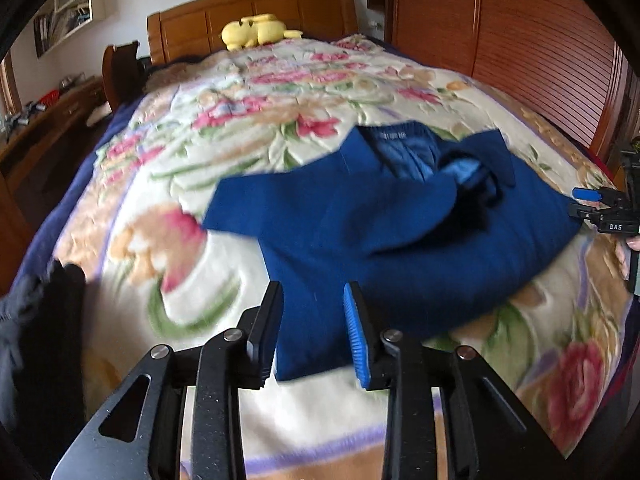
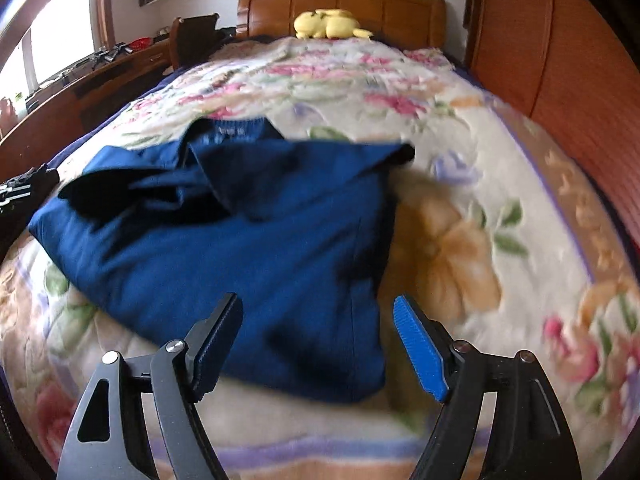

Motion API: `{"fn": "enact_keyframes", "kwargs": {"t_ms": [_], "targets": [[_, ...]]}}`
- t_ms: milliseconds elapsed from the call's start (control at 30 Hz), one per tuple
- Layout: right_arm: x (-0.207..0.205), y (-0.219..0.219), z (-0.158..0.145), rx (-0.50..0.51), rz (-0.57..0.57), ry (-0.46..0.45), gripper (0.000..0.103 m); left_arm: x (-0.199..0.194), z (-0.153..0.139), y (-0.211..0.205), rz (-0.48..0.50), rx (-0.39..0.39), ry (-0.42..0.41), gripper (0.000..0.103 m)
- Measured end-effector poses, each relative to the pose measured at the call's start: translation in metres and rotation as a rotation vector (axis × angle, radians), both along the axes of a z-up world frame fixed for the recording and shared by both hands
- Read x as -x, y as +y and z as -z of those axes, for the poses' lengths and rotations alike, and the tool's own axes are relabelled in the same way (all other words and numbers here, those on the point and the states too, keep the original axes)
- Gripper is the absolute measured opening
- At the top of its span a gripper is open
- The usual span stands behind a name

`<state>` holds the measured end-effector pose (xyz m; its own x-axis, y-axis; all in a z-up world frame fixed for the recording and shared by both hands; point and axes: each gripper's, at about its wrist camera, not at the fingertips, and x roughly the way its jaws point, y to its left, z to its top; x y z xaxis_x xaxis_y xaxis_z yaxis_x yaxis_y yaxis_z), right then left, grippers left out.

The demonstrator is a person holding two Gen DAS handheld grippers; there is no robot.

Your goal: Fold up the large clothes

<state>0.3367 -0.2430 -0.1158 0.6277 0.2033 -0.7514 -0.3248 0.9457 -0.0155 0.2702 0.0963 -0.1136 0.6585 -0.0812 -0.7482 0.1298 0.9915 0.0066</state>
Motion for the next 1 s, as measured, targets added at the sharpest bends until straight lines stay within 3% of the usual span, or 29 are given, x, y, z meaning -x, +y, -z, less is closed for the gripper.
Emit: {"fn": "enact_keyframes", "kwargs": {"t_ms": [500,767,800,867,900,967,1000], "targets": [[0.002,-0.014,0.033,-0.083,0.033,0.034,0.082,-0.004,0.052,0.004,-0.045,-0.003,0.098,0.04],[-0.001,-0.012,0.041,-0.098,0.03,0.047,0.082,-0.005,0.055,0.001,-0.065,-0.006,0.096,0.041],[-0.001,-0.013,0.041,-0.1,0.029,0.049,0.082,-0.004,0.054,0.001,-0.064,-0.009,0.089,0.04],[-0.005,-0.012,0.043,-0.108,0.023,0.061,0.081,-0.002,0.052,-0.001,-0.039,0.027,0.085,0.016],[-0.006,-0.013,0.044,-0.118,0.015,0.069,0.079,-0.001,0.05,-0.003,-0.041,0.013,0.076,0.013],[-0.007,-0.011,0.044,-0.164,-0.038,0.092,0.05,0.001,0.046,-0.008,-0.034,-0.01,0.06,0.008],[-0.006,-0.008,0.042,-0.153,-0.056,0.087,0.048,0.002,0.043,-0.009,-0.035,-0.015,0.051,0.007]]}}
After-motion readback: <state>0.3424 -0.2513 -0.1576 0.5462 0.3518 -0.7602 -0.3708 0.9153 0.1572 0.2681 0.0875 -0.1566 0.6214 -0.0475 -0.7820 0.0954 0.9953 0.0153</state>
